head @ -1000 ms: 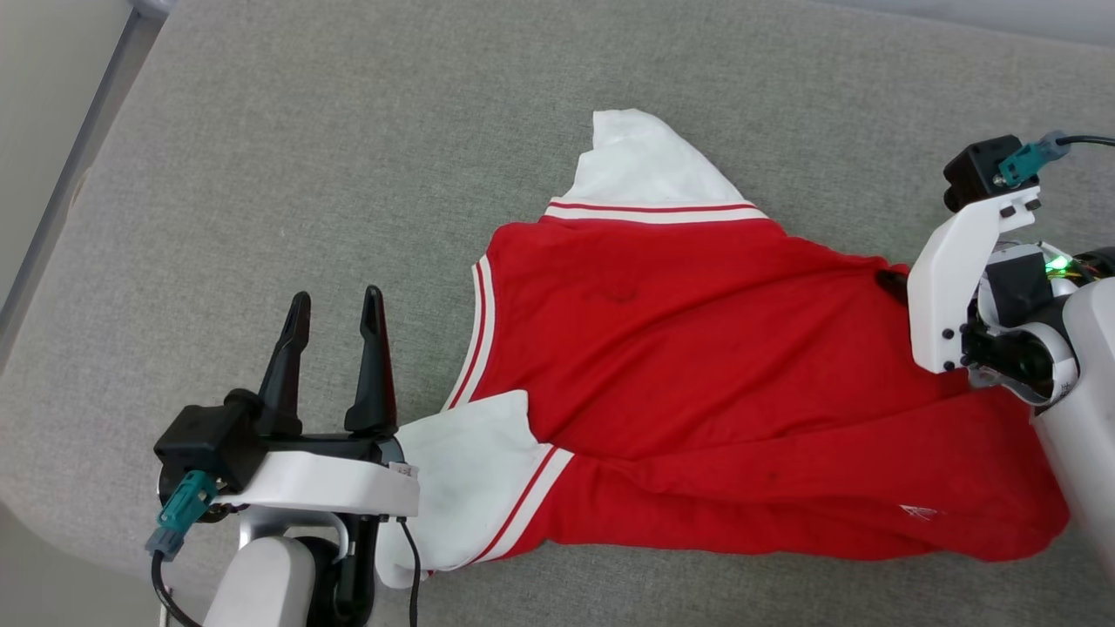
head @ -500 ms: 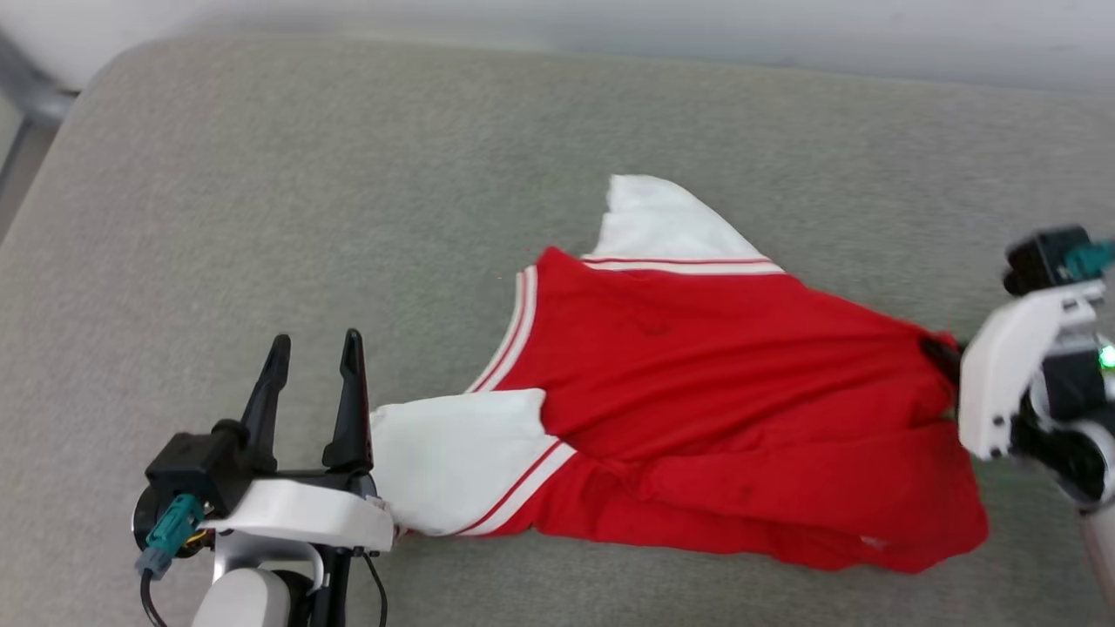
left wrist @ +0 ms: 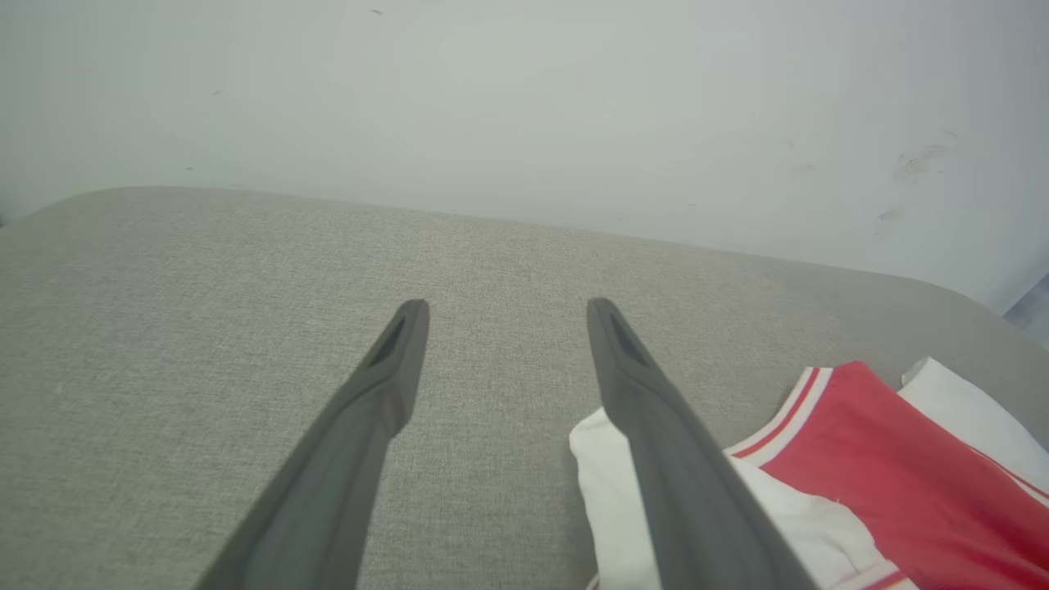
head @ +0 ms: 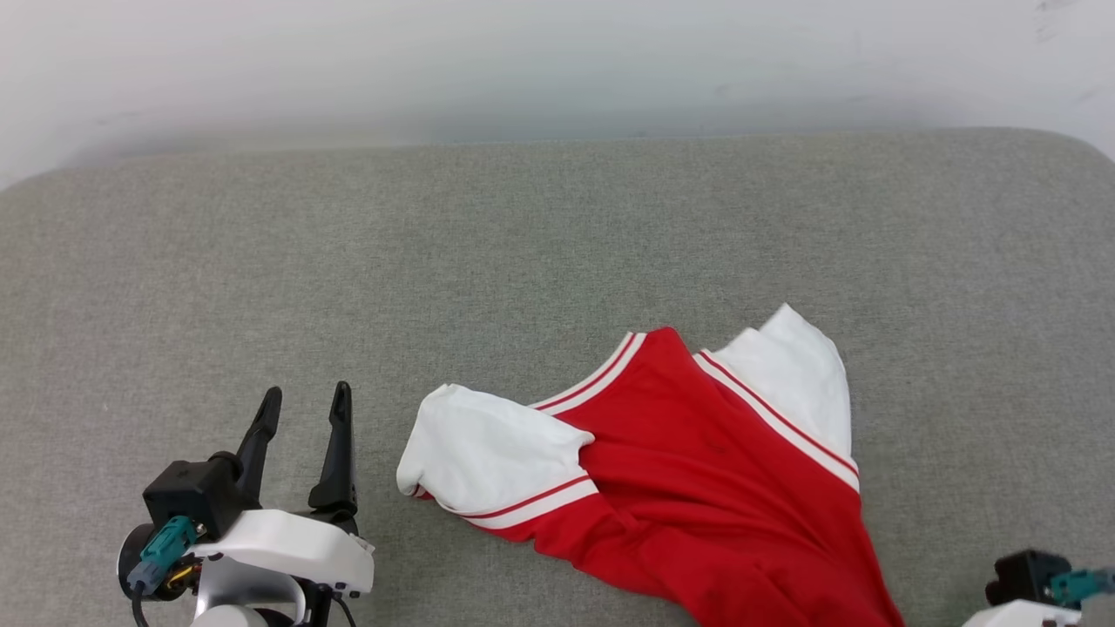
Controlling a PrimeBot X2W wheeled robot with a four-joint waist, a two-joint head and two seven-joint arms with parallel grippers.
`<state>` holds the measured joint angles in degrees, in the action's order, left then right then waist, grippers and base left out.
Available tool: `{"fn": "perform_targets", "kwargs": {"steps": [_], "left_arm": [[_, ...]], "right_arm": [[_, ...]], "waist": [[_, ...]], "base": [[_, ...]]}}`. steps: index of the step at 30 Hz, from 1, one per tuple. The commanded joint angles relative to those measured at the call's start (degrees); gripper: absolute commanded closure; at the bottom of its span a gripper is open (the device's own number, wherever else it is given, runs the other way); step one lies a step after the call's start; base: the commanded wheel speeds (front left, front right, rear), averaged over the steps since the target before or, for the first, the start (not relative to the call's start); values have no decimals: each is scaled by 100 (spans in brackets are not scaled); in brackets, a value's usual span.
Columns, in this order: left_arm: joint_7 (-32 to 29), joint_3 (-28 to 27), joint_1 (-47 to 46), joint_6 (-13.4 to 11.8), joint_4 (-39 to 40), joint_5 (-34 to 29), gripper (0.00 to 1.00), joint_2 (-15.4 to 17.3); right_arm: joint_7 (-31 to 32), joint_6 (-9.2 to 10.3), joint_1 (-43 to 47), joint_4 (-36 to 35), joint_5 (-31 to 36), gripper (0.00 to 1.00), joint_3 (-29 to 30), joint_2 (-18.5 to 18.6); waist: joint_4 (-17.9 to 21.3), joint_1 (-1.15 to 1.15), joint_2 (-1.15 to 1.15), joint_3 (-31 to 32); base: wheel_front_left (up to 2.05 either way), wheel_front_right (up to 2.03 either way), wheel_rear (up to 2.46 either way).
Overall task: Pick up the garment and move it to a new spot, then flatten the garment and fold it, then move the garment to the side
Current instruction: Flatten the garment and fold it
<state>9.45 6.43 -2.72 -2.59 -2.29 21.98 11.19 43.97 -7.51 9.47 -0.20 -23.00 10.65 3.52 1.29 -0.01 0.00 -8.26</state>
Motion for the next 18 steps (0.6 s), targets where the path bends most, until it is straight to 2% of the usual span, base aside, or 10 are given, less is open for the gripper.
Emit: {"fn": "perform_targets", "kwargs": {"steps": [1,7,8,9,18], "left_arm": [[-18,-18,39,-11,-27,36,0,41],[-112,14,50,-29,-96,73,0,52],[-117,20,65,-34,-117,82,0,51],[-129,23,74,-37,-118,85,0,50],[-271,65,89,-60,-259,194,0,34]], "right_arm": [[32,4,178,15,-106,100,-68,-52],[-374,4,373,329,-542,100,-358,-81],[-542,4,322,326,-545,57,-375,-83],[-733,4,257,304,-464,0,-369,-83],[-2965,4,-362,78,292,0,-154,-65]], "waist": [[28,1,0,26],[-36,1,0,86],[-59,1,0,99],[-79,1,0,108],[-314,1,0,201]], "base": [[0,0,0],[0,0,0],[0,0,0],[0,0,0],[0,0,0]]}}
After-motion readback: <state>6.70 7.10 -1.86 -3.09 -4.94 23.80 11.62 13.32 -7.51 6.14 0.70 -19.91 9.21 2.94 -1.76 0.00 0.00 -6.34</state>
